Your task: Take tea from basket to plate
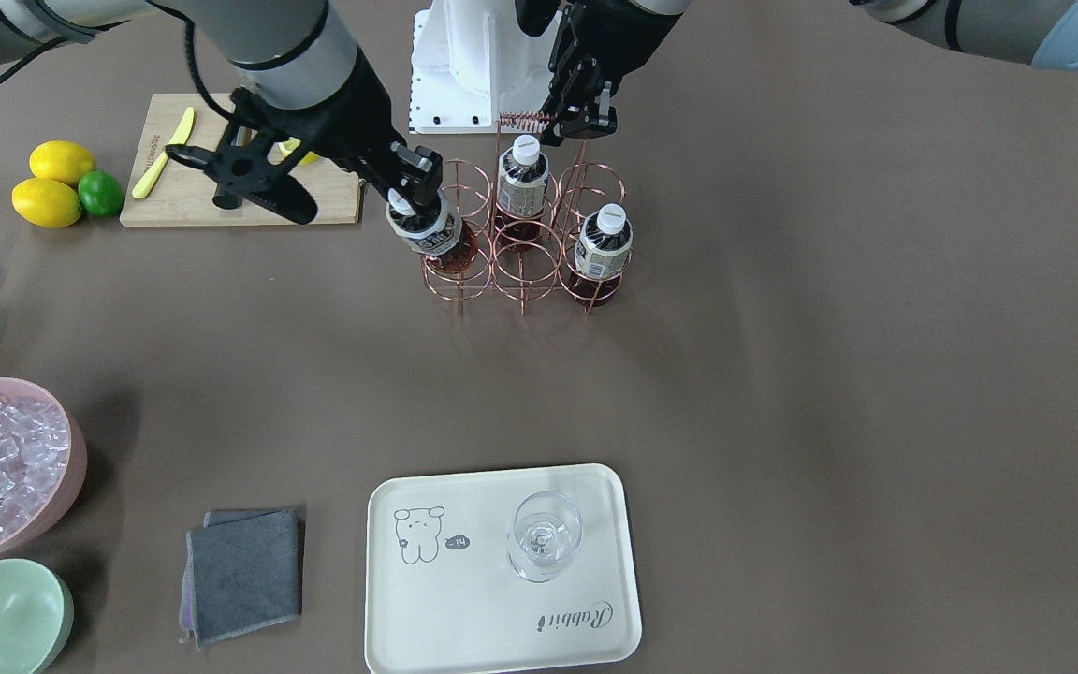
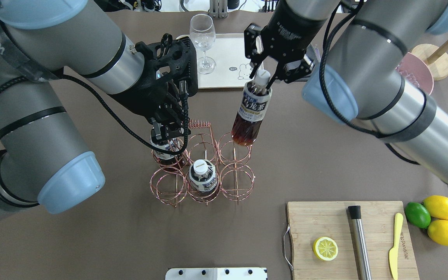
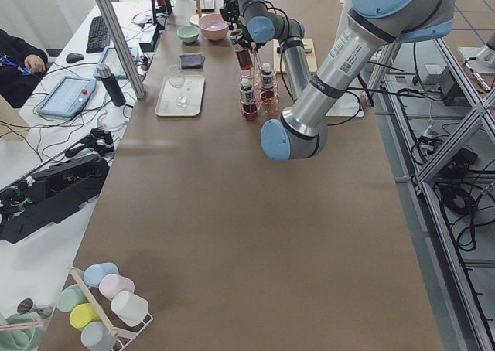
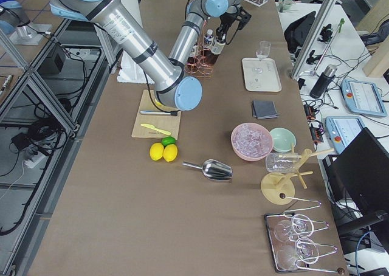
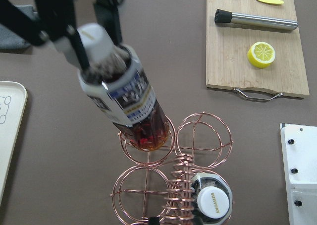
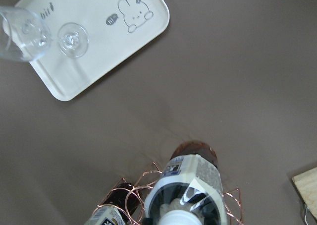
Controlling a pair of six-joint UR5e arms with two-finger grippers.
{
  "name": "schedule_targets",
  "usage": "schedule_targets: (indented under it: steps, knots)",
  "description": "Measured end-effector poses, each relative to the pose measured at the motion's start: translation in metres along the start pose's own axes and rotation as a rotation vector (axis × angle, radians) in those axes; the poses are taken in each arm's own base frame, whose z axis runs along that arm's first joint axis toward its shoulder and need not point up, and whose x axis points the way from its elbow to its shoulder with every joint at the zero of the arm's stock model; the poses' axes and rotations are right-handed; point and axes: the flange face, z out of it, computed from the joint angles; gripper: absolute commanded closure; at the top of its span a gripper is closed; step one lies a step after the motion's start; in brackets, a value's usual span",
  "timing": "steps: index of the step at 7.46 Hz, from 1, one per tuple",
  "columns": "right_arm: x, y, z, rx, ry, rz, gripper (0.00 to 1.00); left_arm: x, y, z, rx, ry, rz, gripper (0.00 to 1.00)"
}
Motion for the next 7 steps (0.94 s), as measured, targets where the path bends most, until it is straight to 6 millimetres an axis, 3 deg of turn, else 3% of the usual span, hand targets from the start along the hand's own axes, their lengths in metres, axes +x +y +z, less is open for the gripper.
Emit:
schedule_targets:
  steps: [2,4,5,7]
  knots:
    - [-0.018,-0.076,-0.055,0.001,-0.020,-0.039,1.00,0.000,0.000,0.000,0.001,-0.001,0.001,1.00]
    - [-0.066,-0.163,-0.083,0.019,-0.027,-0.116,1.00,0.000,-0.001,-0.006,0.007,-0.007,0.002,1.00]
    - [-0.077,-0.201,-0.078,0.034,-0.040,-0.151,1.00,-0.003,0.000,-0.016,0.015,-0.022,0.000,1.00]
    - [-0.085,-0.246,-0.030,0.067,-0.050,-0.237,1.00,-0.007,0.004,-0.049,0.041,-0.070,-0.016,1.00]
